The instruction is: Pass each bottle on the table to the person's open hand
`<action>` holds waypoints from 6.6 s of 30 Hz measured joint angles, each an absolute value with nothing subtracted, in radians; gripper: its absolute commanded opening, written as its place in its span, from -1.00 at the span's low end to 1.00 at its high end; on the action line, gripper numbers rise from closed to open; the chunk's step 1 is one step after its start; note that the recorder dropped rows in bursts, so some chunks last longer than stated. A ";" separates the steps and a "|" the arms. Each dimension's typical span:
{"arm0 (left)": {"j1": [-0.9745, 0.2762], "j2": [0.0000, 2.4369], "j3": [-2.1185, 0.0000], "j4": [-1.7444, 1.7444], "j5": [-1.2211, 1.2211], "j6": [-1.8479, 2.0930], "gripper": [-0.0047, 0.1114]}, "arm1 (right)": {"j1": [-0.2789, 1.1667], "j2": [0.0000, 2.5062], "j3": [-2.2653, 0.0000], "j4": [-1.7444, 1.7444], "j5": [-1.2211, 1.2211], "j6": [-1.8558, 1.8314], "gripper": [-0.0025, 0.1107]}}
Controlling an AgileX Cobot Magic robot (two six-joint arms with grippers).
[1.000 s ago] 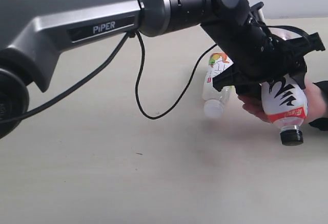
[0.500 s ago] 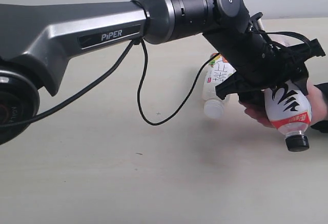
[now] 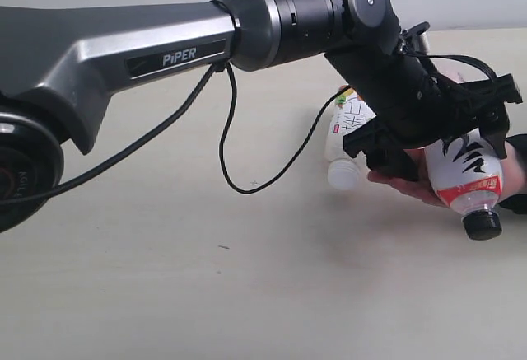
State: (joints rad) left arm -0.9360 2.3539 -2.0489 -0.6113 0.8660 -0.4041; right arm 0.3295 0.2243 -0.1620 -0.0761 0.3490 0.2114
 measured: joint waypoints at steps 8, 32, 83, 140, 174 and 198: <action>-0.936 2.354 -2.049 -0.609 0.879 -0.363 0.64 | 0.330 0.224 -0.162 -0.076 0.349 0.211 -0.96; -0.878 2.286 -2.049 -0.586 0.921 -0.192 0.64 | 0.330 0.224 -0.162 -0.076 0.349 0.211 -0.96; -0.698 0.986 -0.625 -0.552 0.121 0.489 -0.90 | 0.330 0.224 -0.162 -0.076 0.349 0.211 -0.96; -0.698 0.986 -0.625 -0.552 0.130 0.489 -0.90 | 0.330 0.224 -0.162 -0.018 0.202 0.211 -0.96; -0.698 0.986 -0.625 -0.552 0.130 0.489 -0.90 | 0.330 0.289 -0.162 0.163 -0.009 0.266 -0.96; -0.698 0.986 -0.625 -0.552 0.130 0.489 -0.90 | 0.330 0.981 -0.771 0.167 0.451 0.226 -0.96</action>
State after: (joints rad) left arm -0.6977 0.9858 -0.6253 -0.5519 0.1296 0.4886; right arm 0.3295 0.9807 -0.7706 0.1671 0.4509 0.2260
